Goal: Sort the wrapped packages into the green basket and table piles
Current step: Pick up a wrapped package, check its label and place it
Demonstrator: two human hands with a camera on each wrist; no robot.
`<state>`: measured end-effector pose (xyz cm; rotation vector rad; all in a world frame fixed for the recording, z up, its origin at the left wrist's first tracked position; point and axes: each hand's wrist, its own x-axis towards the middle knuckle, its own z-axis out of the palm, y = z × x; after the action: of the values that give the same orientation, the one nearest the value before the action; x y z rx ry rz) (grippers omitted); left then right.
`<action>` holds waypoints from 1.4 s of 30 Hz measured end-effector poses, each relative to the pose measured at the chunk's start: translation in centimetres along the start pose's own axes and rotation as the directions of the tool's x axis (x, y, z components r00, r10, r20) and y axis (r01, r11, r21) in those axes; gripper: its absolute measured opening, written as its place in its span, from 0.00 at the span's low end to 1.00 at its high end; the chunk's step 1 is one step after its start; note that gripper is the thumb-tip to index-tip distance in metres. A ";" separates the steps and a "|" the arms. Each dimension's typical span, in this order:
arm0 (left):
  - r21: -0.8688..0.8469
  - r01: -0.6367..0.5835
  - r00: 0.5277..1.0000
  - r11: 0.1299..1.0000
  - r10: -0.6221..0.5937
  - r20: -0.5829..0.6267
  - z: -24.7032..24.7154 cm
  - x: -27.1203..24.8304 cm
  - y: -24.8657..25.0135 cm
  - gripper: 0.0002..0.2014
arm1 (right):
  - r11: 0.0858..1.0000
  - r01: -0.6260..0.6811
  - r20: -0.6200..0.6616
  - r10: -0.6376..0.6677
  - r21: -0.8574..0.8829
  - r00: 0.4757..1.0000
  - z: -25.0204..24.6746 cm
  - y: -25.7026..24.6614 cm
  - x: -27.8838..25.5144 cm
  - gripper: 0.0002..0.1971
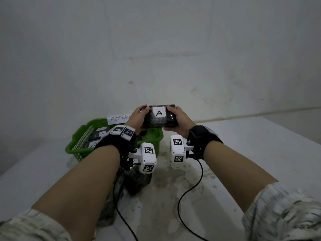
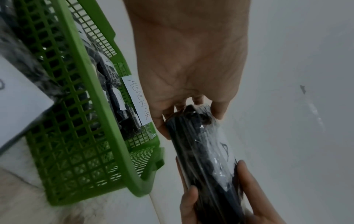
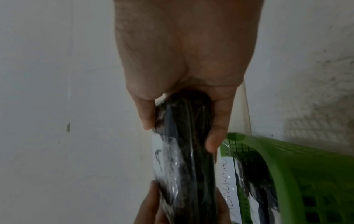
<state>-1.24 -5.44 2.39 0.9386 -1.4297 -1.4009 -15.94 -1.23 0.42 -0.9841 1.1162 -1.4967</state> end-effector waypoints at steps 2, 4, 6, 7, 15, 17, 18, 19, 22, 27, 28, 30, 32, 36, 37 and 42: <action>-0.002 -0.041 0.999 0.999 0.041 -0.010 -0.9 -0.5 0.1 0.19 | 1.000 0.003 0.003 -0.003 0.019 1.000 1.0 0.0 -0.4 0.14; -0.020 -0.084 0.996 0.996 0.084 -0.011 -1.7 -0.8 -0.1 0.19 | 0.999 0.005 0.019 -0.006 0.037 1.000 1.8 -0.1 -0.8 0.17; -0.062 -0.101 0.995 0.993 0.100 -0.015 -2.3 -1.3 0.0 0.19 | 1.000 0.015 0.032 -0.015 0.019 0.999 2.4 -0.1 -1.3 0.22; -0.092 -0.098 0.995 0.991 0.097 -0.014 -2.6 -1.6 0.1 0.20 | 1.000 0.028 0.033 -0.028 -0.005 0.999 2.6 -0.1 -1.5 0.25; -0.175 -0.070 0.991 0.982 0.089 0.104 -4.1 -3.1 0.2 0.33 | 0.996 0.074 0.024 -0.073 -0.050 0.997 3.6 0.0 -1.9 0.29; -0.159 -0.096 0.989 0.983 0.112 0.095 -4.5 -3.1 0.4 0.35 | 0.997 0.067 0.055 -0.065 -0.049 0.996 3.9 0.0 -2.1 0.31; -0.155 -0.113 0.987 0.981 0.128 0.094 -4.6 -3.2 0.4 0.35 | 0.997 0.067 0.072 -0.064 -0.036 0.995 4.0 0.0 -2.1 0.33; -0.156 -0.126 0.985 0.980 0.142 0.097 -4.7 -3.3 0.5 0.35 | 0.997 0.073 0.081 -0.071 -0.015 0.994 4.0 0.0 -2.1 0.34; -0.214 -0.113 0.984 0.970 0.139 0.113 -4.8 -3.8 0.6 0.32 | 0.994 0.109 0.060 -0.110 0.013 0.992 4.1 -0.1 -2.0 0.36; -0.221 -0.149 0.984 0.964 0.166 0.058 -5.5 -4.1 0.3 0.25 | 0.995 0.096 0.089 -0.092 -0.039 0.992 4.8 -0.1 -2.0 0.27; -0.205 -0.162 0.981 0.965 0.179 0.069 -5.6 -4.2 0.2 0.25 | 0.998 0.067 0.088 -0.065 -0.019 0.994 4.9 -0.1 -2.0 0.24; -0.152 -0.176 0.974 0.973 0.194 0.113 -5.7 -4.6 0.3 0.26 | 0.999 0.033 0.056 -0.033 0.006 0.998 5.0 -0.2 -2.0 0.20; -0.089 -0.165 0.977 0.982 0.175 0.124 -5.7 -4.8 0.4 0.26 | 0.997 0.070 0.020 -0.069 -0.028 0.997 5.1 -0.1 -2.0 0.18; 0.009 -0.050 0.998 0.999 0.050 -0.036 -5.4 -4.3 0.6 0.28 | 0.969 0.236 0.022 -0.238 0.070 0.971 5.6 0.1 -1.9 0.17; 0.016 -0.009 0.997 1.000 0.010 -0.077 -5.3 -4.0 0.6 0.27 | 0.961 0.254 0.040 -0.260 0.110 0.965 5.9 0.0 -1.9 0.17; -0.260 -0.005 1.000 0.966 -0.002 -0.030 -5.0 -3.8 1.0 0.16 | 0.973 0.191 0.167 -0.212 0.130 0.963 6.9 -0.5 -2.6 0.14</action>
<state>4.79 -3.30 2.86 0.7853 -1.1885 -1.5239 -8.98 0.18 2.49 -1.1564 0.8130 -1.5792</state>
